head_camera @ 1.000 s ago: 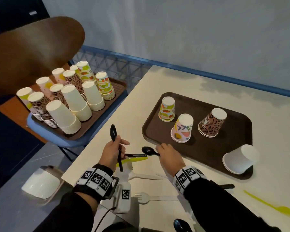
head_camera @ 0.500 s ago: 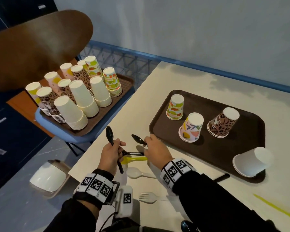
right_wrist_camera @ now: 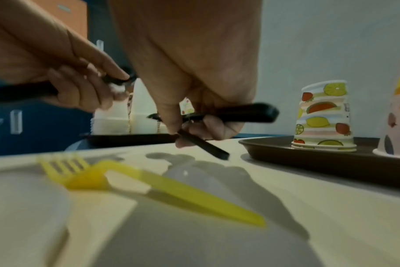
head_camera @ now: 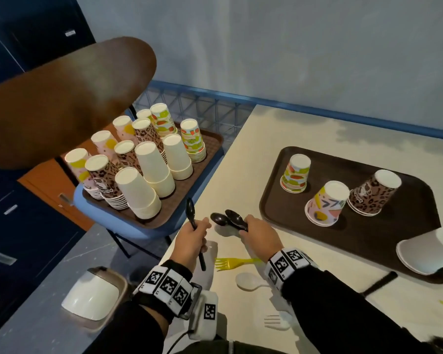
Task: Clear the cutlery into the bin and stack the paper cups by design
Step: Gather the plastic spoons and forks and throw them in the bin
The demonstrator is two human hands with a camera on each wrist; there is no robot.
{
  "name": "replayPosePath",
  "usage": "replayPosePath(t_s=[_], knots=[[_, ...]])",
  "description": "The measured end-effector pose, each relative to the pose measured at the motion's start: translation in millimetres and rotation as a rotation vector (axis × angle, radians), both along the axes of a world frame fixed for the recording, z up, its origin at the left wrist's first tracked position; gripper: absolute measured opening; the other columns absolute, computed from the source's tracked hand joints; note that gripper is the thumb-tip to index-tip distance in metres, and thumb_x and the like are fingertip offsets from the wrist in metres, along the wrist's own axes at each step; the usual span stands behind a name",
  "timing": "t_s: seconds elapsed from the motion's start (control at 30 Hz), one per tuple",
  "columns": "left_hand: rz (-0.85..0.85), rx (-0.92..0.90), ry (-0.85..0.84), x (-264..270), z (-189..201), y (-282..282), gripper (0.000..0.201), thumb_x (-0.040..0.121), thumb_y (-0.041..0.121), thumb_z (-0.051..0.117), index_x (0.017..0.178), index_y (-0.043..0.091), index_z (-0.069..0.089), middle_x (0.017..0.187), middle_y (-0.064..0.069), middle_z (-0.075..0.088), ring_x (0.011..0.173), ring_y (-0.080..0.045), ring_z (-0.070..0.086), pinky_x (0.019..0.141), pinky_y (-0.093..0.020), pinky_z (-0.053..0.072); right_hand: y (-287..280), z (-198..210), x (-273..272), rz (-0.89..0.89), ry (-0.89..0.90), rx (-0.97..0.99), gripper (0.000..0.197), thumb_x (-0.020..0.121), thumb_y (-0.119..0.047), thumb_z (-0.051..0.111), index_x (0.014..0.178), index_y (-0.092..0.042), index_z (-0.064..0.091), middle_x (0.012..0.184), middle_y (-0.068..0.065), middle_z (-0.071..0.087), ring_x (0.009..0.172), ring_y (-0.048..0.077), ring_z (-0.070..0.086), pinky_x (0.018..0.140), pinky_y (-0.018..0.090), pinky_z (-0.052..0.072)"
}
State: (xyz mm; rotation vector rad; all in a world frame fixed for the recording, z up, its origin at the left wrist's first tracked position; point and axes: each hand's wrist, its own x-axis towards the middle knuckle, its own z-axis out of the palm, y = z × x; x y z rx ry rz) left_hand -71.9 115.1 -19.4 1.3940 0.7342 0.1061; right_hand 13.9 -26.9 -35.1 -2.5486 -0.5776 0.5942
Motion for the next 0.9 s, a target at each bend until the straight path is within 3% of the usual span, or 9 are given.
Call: replayPosePath(t_s=[0.1,0.2,0.27,0.37,0.43,0.5,0.63,0.73,0.9], knots=[[-0.086,-0.054,-0.031,6.7,5.2,0.5,0.026,0.089,0.032,0.057,0.077,0.010,0.050,0.062,0.000,0.037,0.035,-0.002,0.040,0.046,-0.020,0.029,8.7,12.6,-7.5,-0.124,0.009,0.196,0.029,0.092,-0.032,0.044,0.110,-0.010,0.050,0.099,0.016,0.065,0.091,0.032,0.061,0.070,0.035,0.042],[-0.205,-0.144,-0.035,12.5,5.6,-7.5,0.028,0.081,0.034,0.066,0.084,0.009,0.056,0.070,-0.006,0.045,0.042,-0.003,0.040,0.047,-0.020,0.031,22.0,21.8,-24.0,-0.035,-0.009,0.185,0.025,0.094,-0.018,0.040,0.112,-0.006,0.052,0.100,0.021,0.064,0.088,0.034,0.057,0.068,0.033,0.037],[-0.221,-0.171,-0.038,16.8,3.0,-12.5,0.030,0.078,0.035,0.068,0.080,0.008,0.056,0.067,-0.006,0.047,0.052,-0.010,0.045,0.049,-0.021,0.037,29.1,23.7,-33.8,0.023,0.017,0.175,0.029,0.092,-0.011,0.037,0.114,-0.003,0.054,0.101,0.023,0.064,0.089,0.035,0.058,0.072,0.036,0.045],[-0.121,-0.159,-0.026,23.0,-1.4,-17.2,0.025,0.089,0.025,0.059,0.082,0.002,0.062,0.082,-0.018,0.062,0.074,-0.026,0.059,0.066,-0.032,0.048,25.0,32.0,-41.4,0.057,0.044,0.183,0.031,0.094,-0.013,0.038,0.121,-0.004,0.048,0.111,0.022,0.062,0.101,0.037,0.058,0.084,0.042,0.047],[-0.097,-0.142,-0.040,24.6,-2.0,-20.4,0.028,0.094,0.024,0.050,0.085,0.002,0.066,0.095,-0.020,0.068,0.089,-0.032,0.063,0.082,-0.040,0.050,13.7,37.6,-43.8,0.118,0.016,0.181,0.035,0.093,-0.018,0.046,0.127,-0.009,0.045,0.115,0.018,0.063,0.104,0.034,0.058,0.084,0.036,0.044],[-0.092,-0.117,-0.065,25.7,-1.0,-25.1,0.037,0.097,0.026,0.043,0.086,-0.002,0.065,0.088,-0.014,0.072,0.085,-0.030,0.066,0.088,-0.042,0.051,-4.3,39.7,-42.7,0.084,-0.012,0.219,0.032,0.089,-0.020,0.053,0.121,-0.014,0.054,0.110,0.011,0.066,0.099,0.027,0.060,0.079,0.029,0.041],[0.042,-0.184,-0.132,28.2,7.8,-28.7,0.038,0.098,0.026,0.042,0.065,0.008,0.046,0.040,0.001,0.054,0.040,-0.014,0.052,0.058,-0.030,0.048,-53.2,28.5,-36.8,0.067,-0.005,0.074,0.018,0.074,-0.020,0.071,0.090,-0.016,0.065,0.082,-0.004,0.058,0.075,0.014,0.050,0.070,0.025,0.036],[0.090,-0.161,-0.135,25.1,10.6,-32.5,0.040,0.098,0.028,0.042,0.062,0.011,0.037,0.033,0.006,0.036,0.028,-0.008,0.033,0.036,-0.018,0.032,-75.9,15.3,-47.9,0.280,-0.003,-0.190,0.027,0.069,-0.024,0.075,0.091,-0.016,0.062,0.087,-0.006,0.048,0.080,0.017,0.049,0.068,0.027,0.036],[0.110,-0.147,-0.129,17.4,8.9,-41.9,0.040,0.097,0.027,0.044,0.061,0.011,0.036,0.033,0.007,0.035,0.027,-0.007,0.030,0.033,-0.016,0.026,-81.0,1.9,-56.3,0.271,-0.076,-0.144,0.016,0.078,-0.023,0.066,0.093,-0.017,0.063,0.091,-0.001,0.050,0.089,0.022,0.053,0.056,0.020,0.029]])
